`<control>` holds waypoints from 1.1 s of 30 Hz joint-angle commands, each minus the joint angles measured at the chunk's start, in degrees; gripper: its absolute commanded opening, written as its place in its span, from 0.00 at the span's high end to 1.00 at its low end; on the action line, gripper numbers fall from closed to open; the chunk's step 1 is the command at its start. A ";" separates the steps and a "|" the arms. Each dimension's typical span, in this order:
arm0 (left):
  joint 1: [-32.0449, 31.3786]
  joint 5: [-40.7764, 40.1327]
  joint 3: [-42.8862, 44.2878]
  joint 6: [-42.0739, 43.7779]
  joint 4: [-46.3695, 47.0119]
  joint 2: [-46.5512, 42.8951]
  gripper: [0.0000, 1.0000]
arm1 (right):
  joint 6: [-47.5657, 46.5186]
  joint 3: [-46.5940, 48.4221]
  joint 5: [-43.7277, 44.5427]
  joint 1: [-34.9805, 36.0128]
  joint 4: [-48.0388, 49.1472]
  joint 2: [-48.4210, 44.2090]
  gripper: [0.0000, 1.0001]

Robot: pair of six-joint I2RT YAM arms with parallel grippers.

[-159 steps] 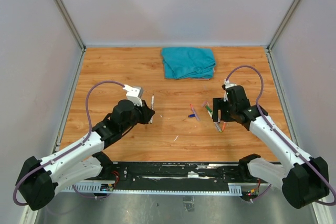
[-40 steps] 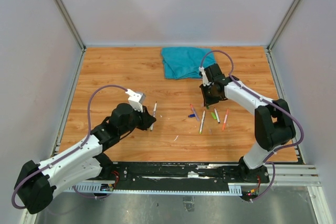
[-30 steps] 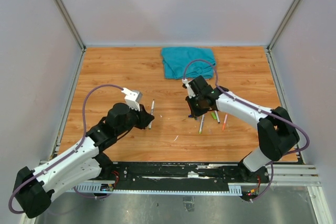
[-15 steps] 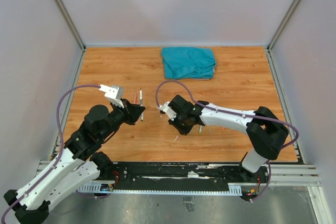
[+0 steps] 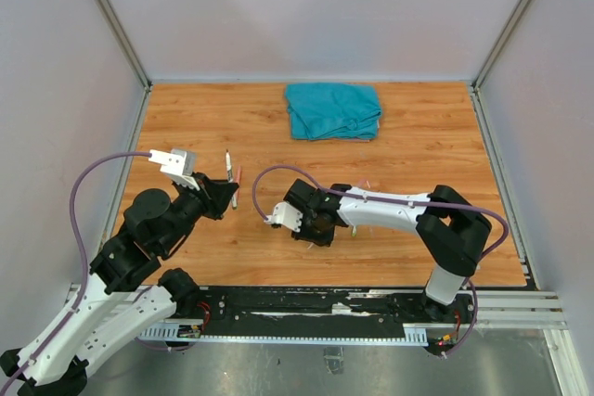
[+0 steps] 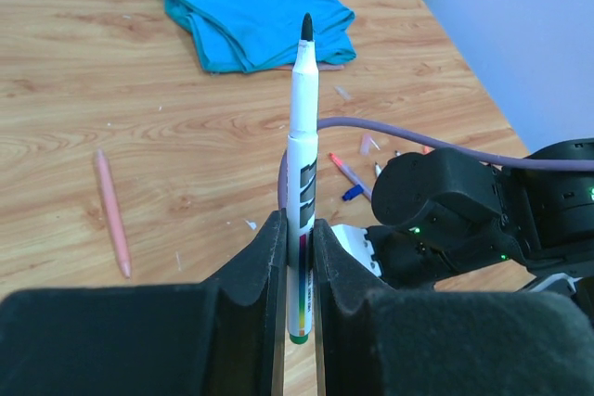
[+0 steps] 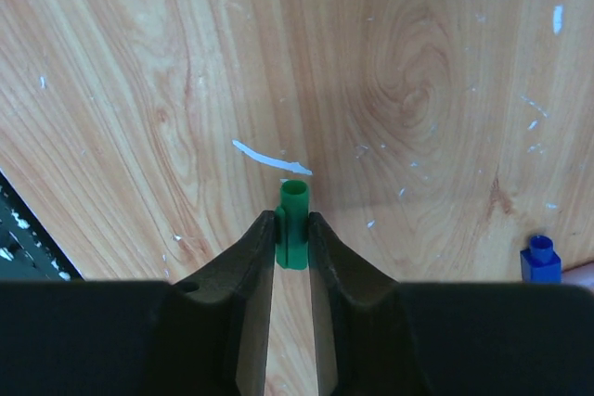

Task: Insert the pens into the pen caps
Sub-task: Place the pen cap at the center of the board.

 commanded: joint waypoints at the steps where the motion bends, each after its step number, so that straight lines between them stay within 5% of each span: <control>1: 0.13 -2.13 2.51 2.09 -2.43 0.20 0.99 | -5.90 1.50 -2.13 0.98 -2.61 1.33 0.76; 7: 0.13 -2.66 1.87 2.07 -2.29 -0.07 1.00 | -5.57 2.15 -2.40 0.98 -2.62 2.73 0.67; 17: 0.13 -3.27 1.39 2.09 -2.20 -0.47 1.00 | 1.94 -0.68 -0.12 0.98 3.37 -4.77 0.33; 33: 0.13 -3.35 0.28 2.13 -1.54 -0.86 0.99 | 61.10 -13.26 25.18 4.23 12.29 -20.69 0.14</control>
